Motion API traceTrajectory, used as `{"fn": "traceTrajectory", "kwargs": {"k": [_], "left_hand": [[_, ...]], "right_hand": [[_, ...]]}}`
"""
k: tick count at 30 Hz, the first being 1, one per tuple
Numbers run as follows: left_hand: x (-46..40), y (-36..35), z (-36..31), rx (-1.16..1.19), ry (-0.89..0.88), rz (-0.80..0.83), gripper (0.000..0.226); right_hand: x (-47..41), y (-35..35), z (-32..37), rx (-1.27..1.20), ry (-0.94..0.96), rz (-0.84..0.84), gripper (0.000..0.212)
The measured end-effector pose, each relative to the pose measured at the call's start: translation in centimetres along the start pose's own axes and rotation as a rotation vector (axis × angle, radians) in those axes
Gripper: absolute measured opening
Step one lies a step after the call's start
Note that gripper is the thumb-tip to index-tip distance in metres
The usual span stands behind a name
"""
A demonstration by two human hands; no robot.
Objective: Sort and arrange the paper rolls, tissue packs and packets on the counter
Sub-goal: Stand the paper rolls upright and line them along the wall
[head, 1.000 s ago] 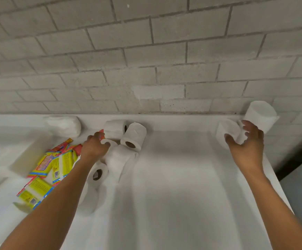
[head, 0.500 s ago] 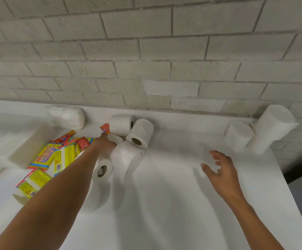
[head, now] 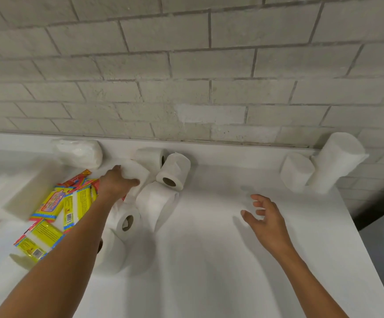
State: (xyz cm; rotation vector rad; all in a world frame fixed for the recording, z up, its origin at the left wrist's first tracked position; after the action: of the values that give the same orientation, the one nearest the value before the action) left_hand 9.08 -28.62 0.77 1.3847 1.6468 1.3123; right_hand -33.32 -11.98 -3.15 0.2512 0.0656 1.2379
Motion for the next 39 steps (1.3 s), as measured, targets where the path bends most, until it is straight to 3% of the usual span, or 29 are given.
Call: {"fn": "traceTrajectory", "kwargs": {"k": [5, 12, 16, 21, 29, 39], "left_hand": [[4.8, 2.4, -3.8, 0.270, -0.144, -0.069, 0.078], [12.7, 1.4, -11.4, 0.547, -0.338, 0.111, 0.081], [16.3, -0.5, -15.1, 0.572, -0.454, 0.250, 0.080], [18.9, -3.0, -18.1, 0.520, -0.542, 0.341, 0.073], [20.0, -6.4, -20.4, 0.556, -0.592, 0.400, 0.071], [18.2, -8.7, -16.9, 0.507, -0.505, 0.368, 0.042]], "right_hand": [[-0.1, -1.5, 1.6, -0.043, 0.003, 0.073, 0.045], [0.6, -3.5, 4.6, -0.251, -0.045, 0.303, 0.059], [0.7, -3.4, 5.5, -0.352, -0.036, 0.392, 0.073], [1.1, -1.8, 5.8, -0.437, -0.005, 0.398, 0.077], [0.8, 1.8, 4.0, -0.457, -0.046, 0.207, 0.057], [-5.5, 11.3, 5.2, -0.225, 0.011, -0.333, 0.066]]}}
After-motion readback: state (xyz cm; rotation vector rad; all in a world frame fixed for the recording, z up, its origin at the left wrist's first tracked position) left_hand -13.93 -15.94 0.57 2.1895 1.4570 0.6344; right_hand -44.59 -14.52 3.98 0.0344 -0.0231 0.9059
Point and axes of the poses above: each hand's wrist, its own x-axis away from the middle knuckle, its own y-axis out of the back of the hand, z = x × y, the point moved 7 cm from there along -x, towards the middle knuckle, and after that the axes turned 9 degrees about -x, right-handed, at the moved point
